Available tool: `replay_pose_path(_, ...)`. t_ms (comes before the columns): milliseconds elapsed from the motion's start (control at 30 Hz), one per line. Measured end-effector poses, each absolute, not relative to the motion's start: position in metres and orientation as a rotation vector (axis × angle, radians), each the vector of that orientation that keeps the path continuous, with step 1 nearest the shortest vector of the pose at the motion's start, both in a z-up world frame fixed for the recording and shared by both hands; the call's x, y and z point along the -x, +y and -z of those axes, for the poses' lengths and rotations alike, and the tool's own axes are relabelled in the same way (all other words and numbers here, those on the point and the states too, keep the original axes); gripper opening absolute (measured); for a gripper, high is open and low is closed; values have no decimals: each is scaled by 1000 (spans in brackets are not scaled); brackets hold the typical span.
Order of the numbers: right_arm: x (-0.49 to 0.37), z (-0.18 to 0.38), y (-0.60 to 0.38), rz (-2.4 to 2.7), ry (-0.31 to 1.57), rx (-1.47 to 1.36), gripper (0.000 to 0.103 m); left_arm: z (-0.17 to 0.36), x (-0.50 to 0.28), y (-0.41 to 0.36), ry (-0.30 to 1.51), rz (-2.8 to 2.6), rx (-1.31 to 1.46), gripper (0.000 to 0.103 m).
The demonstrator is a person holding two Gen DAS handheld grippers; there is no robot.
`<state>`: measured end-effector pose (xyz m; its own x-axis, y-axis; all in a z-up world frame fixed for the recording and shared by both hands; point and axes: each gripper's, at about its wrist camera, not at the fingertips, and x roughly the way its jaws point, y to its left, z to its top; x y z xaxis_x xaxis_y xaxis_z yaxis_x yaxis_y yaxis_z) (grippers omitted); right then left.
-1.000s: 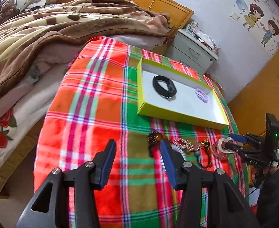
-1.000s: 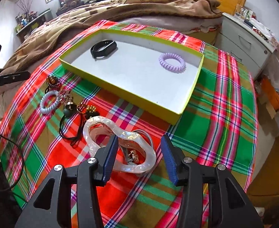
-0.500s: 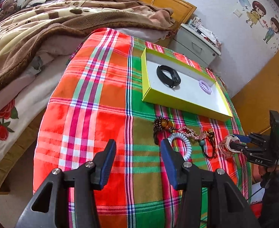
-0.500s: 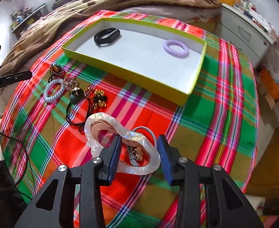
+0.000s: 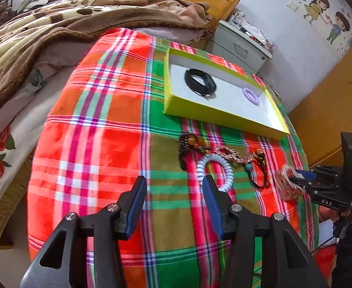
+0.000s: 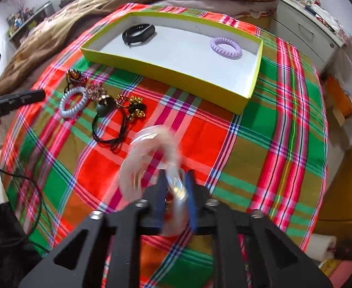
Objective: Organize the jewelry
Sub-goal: 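Grasp the clear plastic claw clip with the right tool, then grasp the amber bead bracelet with the left tool while the right tool holds the claw clip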
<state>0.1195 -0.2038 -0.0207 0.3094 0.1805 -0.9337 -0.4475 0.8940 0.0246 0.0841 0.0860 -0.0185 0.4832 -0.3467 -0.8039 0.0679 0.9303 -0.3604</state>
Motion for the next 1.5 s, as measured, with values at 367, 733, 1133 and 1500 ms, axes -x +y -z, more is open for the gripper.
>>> replay_pose_path(367,-96,9,-239,-326,1062,1,12,20,-91,77,1039,259,268,50)
replay_pose_path(733,-84,7,-247,-271,985,-107,12,26,-121,59,1030,249,151,50)
replay_pose_path(1133,-90,6,-238,-280,966,-126,12,31,-140,39,1038,260,40,50)
replay_pose_path(1500,-92,7,-239,-265,962,-143,12,30,-141,40,1029,228,22,34)
